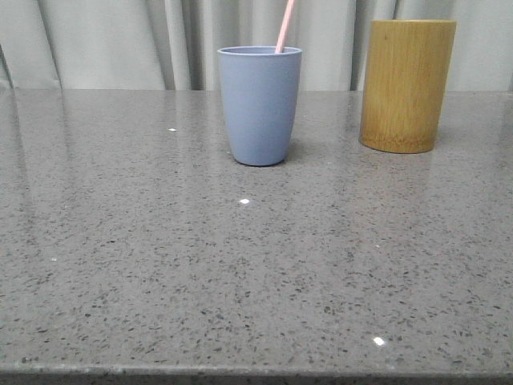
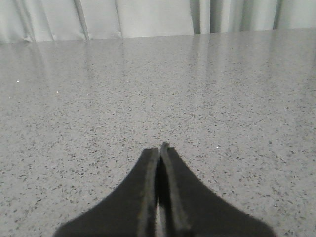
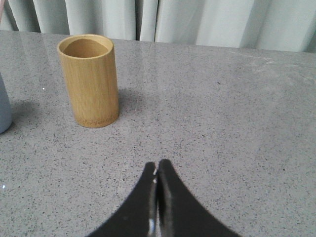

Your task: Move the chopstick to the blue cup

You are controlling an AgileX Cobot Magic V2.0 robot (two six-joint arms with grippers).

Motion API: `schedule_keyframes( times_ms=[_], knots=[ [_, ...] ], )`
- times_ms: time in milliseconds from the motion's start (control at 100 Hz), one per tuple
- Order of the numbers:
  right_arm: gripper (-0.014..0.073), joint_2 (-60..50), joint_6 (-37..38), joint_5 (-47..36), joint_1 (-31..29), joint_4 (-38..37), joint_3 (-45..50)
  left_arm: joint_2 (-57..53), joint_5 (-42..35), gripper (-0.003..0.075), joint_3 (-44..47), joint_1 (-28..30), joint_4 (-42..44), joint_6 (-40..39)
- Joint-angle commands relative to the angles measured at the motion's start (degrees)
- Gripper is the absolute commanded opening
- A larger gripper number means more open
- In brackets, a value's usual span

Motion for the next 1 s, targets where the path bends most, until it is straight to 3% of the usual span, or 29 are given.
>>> schedule_keyframes(
  times_ms=[0, 190, 990],
  knots=[
    [-0.0067, 0.57, -0.06, -4.01, -0.30, -1.56, -1.28, -2.02, -7.50, -0.0019, 0.52, -0.36, 1.17, -0.31],
    [-0.0067, 0.57, -0.06, -4.01, -0.30, -1.56, -1.28, -2.02, -11.49, -0.0019, 0.52, -0.36, 1.33, -0.31],
    [-0.0067, 0.57, -0.06, -4.01, -0.30, -1.56, -1.28, -2.02, -11.49, -0.0019, 0.52, -0.36, 1.23, -0.31]
  ],
)
